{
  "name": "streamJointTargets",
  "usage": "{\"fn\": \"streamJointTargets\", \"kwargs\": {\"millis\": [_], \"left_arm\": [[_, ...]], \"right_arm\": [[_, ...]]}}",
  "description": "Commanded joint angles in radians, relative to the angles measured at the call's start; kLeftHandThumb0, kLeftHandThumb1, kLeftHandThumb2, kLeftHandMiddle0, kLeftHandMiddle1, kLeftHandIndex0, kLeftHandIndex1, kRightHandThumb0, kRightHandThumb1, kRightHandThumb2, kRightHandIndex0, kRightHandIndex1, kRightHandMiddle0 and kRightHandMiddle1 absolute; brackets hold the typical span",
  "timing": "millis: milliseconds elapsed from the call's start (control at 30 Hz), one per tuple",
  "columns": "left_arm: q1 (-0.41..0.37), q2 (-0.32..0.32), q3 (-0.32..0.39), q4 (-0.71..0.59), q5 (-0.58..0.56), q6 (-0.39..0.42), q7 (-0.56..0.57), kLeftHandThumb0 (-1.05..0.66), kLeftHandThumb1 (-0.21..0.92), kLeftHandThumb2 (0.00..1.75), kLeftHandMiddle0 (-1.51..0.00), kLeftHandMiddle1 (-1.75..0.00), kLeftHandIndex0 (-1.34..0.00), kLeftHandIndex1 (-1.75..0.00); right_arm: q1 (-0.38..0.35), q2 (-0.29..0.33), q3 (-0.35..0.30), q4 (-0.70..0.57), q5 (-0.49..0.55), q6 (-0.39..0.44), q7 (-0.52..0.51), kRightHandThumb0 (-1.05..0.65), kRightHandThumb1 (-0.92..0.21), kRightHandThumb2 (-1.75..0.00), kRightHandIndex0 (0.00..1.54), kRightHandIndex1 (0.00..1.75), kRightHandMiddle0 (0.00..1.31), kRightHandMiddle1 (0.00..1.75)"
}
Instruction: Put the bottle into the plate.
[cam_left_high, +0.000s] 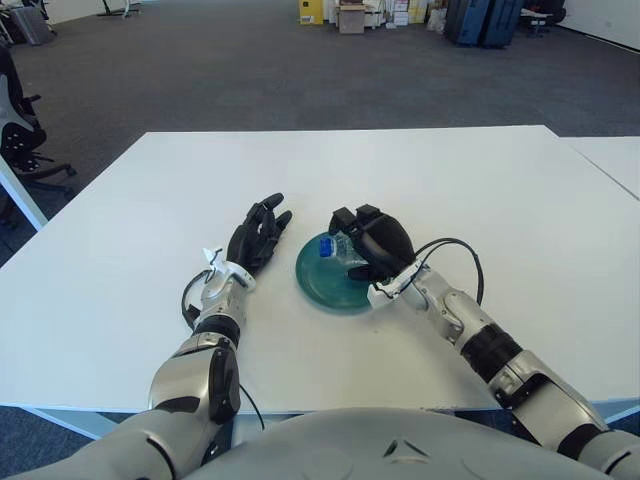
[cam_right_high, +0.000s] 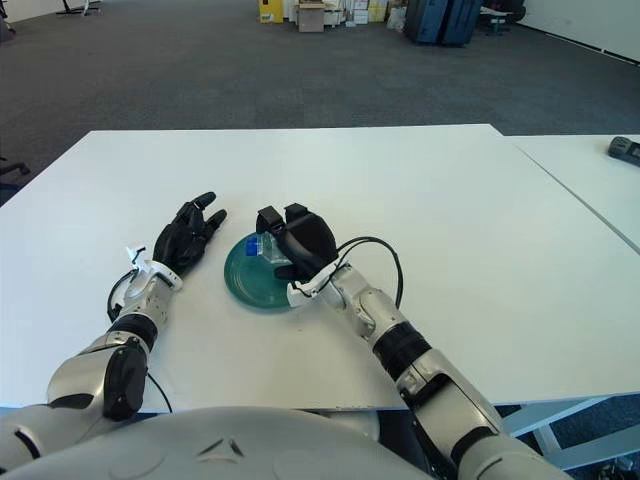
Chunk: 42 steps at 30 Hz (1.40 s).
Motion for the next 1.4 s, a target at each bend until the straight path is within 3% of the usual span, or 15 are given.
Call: {"fn": "streamJointTargets", "kwargs": {"millis": [0,900,1100,1367], "left_arm": [[0.023,-0.007,-0.006,0.014,0.006,0.034,0.014,-0.66,0.92,0.65,-0.45,-0.48,-0.08,-0.93],[0.033,-0.014,0.006,-0.014,-0.019,0.062,-0.004,-0.65,0.92,0.64,-0.45,-0.43,-0.09,-0.93],[0.033,-0.016,0.011,-0.022,-0.036,0.083,-0.026,-0.64,0.92,0.65,-0.45,-0.42,-0.11,-0.95],[0.031,-0.016,0.010,-0.028,-0.047,0.113,-0.046,-0.65,0.92,0.69,-0.45,-0.41,-0.11,-0.96]], "right_arm": [[-0.056,0.002,-0.001,0.004,-0.016,0.008,-0.030,0.00,-0.09,-1.58,0.78,1.75,0.54,1.75],[-0.118,0.023,0.039,-0.039,-0.073,0.075,0.021,0.00,-0.14,-1.53,0.74,1.75,0.51,1.75],[-0.121,0.046,0.034,-0.001,-0.020,0.041,0.024,0.00,-0.16,-1.51,0.73,1.74,0.50,1.75],[-0.122,0.072,0.006,0.063,0.126,-0.057,0.082,-0.01,-0.25,-1.40,0.64,1.74,0.45,1.73]]}}
